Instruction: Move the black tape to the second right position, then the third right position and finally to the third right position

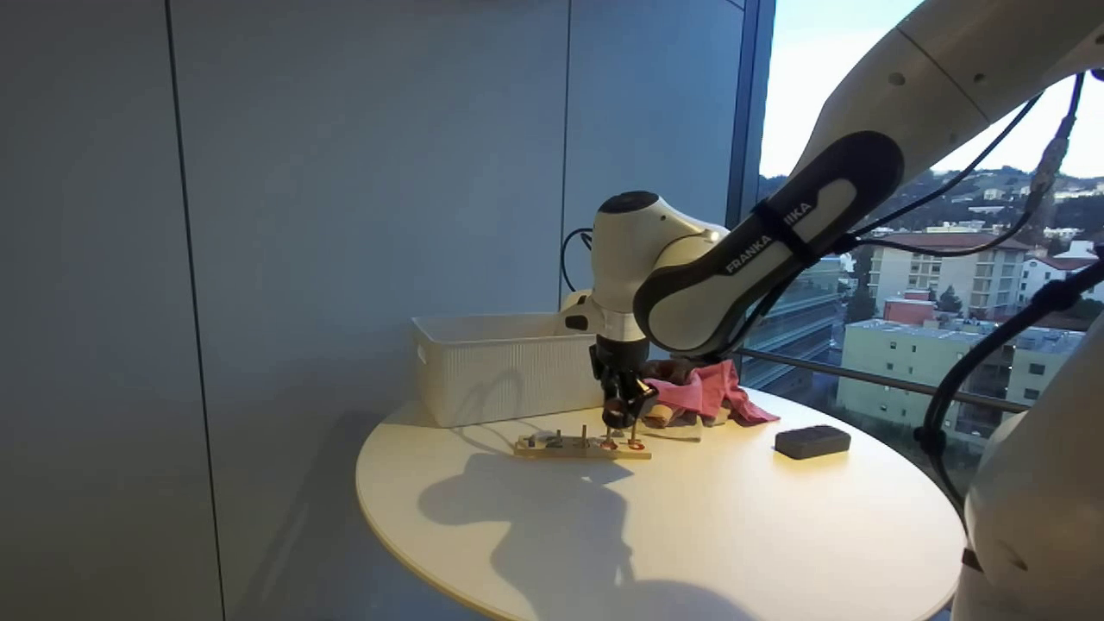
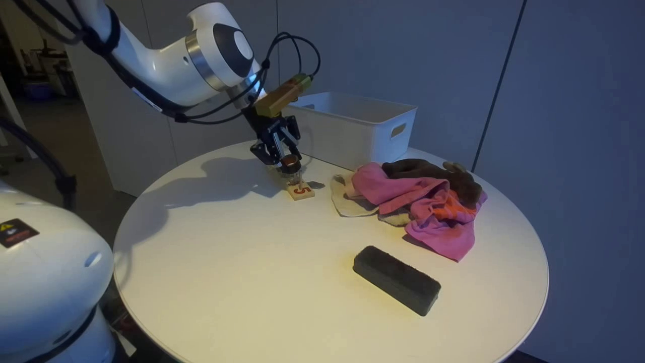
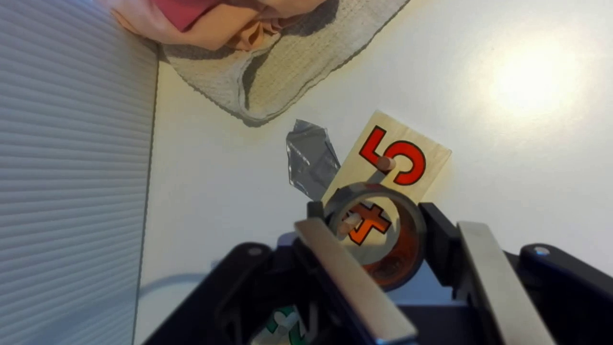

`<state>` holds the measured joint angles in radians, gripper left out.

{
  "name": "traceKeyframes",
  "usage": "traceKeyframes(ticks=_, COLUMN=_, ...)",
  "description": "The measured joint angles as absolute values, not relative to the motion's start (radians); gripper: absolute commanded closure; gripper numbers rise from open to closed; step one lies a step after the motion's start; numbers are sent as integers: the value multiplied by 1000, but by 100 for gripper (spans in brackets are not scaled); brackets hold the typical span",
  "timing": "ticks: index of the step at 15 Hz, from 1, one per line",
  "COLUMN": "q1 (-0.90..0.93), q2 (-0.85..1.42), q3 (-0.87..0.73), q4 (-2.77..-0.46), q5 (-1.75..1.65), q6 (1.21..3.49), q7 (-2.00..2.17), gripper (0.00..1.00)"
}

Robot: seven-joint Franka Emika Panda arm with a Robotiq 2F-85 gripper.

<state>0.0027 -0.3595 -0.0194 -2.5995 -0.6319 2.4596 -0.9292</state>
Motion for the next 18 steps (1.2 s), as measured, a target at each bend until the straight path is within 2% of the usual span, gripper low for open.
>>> traceKeyframes(ticks=7, q1=4, q2=-297, q3=-22, q4=-2586, q5=-632, q6=2511, q7=-930, gripper=74)
traceKeyframes(ticks=8, q1=4, q2=-287, q3=-23, q4=-2582, q5=-631, q6=2520, q7=-930, gripper=24)
traceKeyframes(ticks=10, q1=4, q2=-268, q3=-26, q4=-2571, q5=-629, q6=2527, q7=-930, gripper=16)
traceKeyframes(ticks=11, q1=4, q2=-259, q3=-27, q4=-2567, q5=-628, q6=2528, q7=-930, gripper=33)
traceKeyframes(ticks=13, q1=4, q2=-245, q3=-28, q4=-2562, q5=-615, q6=2524, q7=-930, gripper=19)
traceKeyframes(ticks=14, q1=4, q2=-239, q3=-28, q4=-2560, q5=-613, q6=2524, q7=-930, gripper=16)
traceKeyframes(ticks=18, q1=4, q2=-235, q3=-28, q4=-2556, q5=-612, q6=2524, q7=-930, gripper=16)
